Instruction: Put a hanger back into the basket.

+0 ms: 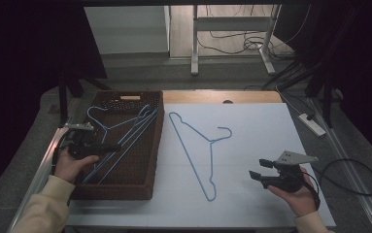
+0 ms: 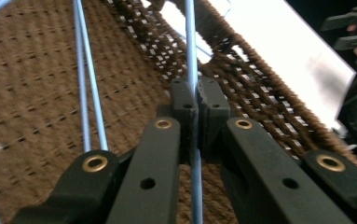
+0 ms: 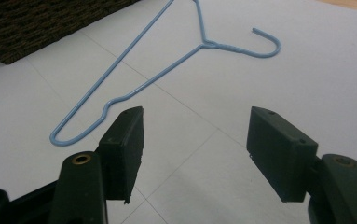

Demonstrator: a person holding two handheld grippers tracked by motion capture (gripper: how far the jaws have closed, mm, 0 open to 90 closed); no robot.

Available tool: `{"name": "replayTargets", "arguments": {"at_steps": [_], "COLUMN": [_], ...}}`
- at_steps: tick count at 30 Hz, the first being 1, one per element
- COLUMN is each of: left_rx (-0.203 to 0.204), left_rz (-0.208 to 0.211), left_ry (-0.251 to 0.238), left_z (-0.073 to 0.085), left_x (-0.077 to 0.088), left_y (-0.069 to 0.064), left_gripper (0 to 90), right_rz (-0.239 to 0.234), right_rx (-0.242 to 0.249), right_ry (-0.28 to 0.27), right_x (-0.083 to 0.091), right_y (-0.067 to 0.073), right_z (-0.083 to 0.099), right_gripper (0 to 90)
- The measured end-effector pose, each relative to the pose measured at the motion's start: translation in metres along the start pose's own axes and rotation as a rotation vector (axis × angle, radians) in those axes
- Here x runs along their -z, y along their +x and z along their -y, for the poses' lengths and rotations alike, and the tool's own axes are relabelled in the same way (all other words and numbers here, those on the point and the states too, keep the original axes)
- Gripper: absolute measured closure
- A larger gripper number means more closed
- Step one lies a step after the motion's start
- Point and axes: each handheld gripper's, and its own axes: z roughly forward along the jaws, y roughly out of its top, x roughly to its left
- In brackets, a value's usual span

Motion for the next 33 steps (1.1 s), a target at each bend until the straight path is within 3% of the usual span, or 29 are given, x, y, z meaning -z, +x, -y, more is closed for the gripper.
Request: {"name": "replayTargets", "arguments": {"at_steps": [3, 11, 12, 13, 14, 15, 17, 20, 24, 25, 29, 33], "left_rx": [0.024, 0.081, 0.103, 0.103, 0.133, 0.133, 0.192, 0.224, 0.220, 0.219, 0.227, 0.201], "left_rz": [-0.038, -0.114, -0.174, -0.174, -0.220, -0.220, -0.251, -0.282, -0.326, -0.361, -0.385, -0.423], "left_ry": [0.031, -0.002, 0.004, 0.004, 0.018, 0.018, 0.039, 0.051, 0.064, 0.065, 0.052, 0.027], "left_z": [0.001, 0.004, 0.006, 0.006, 0.008, 0.008, 0.011, 0.012, 0.011, 0.010, 0.009, 0.008], "left_x": [-0.004, 0.000, 0.002, 0.002, 0.004, 0.004, 0.004, 0.003, 0.002, 0.000, 0.001, 0.003], "left_y": [0.002, 0.009, 0.012, 0.012, 0.017, 0.017, 0.024, 0.028, 0.028, 0.029, 0.029, 0.025], "left_gripper": [86.3, 84.9, 84.0, 83.0, 82.3, 82.0, 81.6, 80.6, 79.0, 76.4, 69.6, 59.2], "right_rz": [0.001, 0.002, 0.002, 0.002, 0.002, 0.002, 0.004, 0.005, 0.004, 0.003, 0.002, 0.001], "right_rx": [0.000, 0.000, -0.001, 0.000, 0.000, 0.000, 0.003, 0.003, 0.003, 0.004, 0.004, 0.002], "right_ry": [-0.002, -0.002, -0.002, -0.002, -0.001, -0.001, 0.002, 0.003, 0.004, 0.004, 0.001, -0.001], "right_x": [0.000, 0.001, 0.001, 0.001, 0.001, 0.001, 0.000, 0.000, 0.000, 0.000, 0.000, 0.001], "right_y": [0.000, 0.000, 0.000, 0.000, 0.000, 0.000, 0.001, 0.001, 0.001, 0.001, 0.001, 0.001], "right_z": [0.000, 0.000, 0.000, 0.000, 0.000, 0.000, 0.000, 0.000, 0.000, 0.000, 0.000, 0.000], "right_gripper": [37.5, 37.5, 37.5, 37.5, 37.5, 37.5, 37.5, 37.5, 37.5, 37.5, 37.5, 37.5]}}
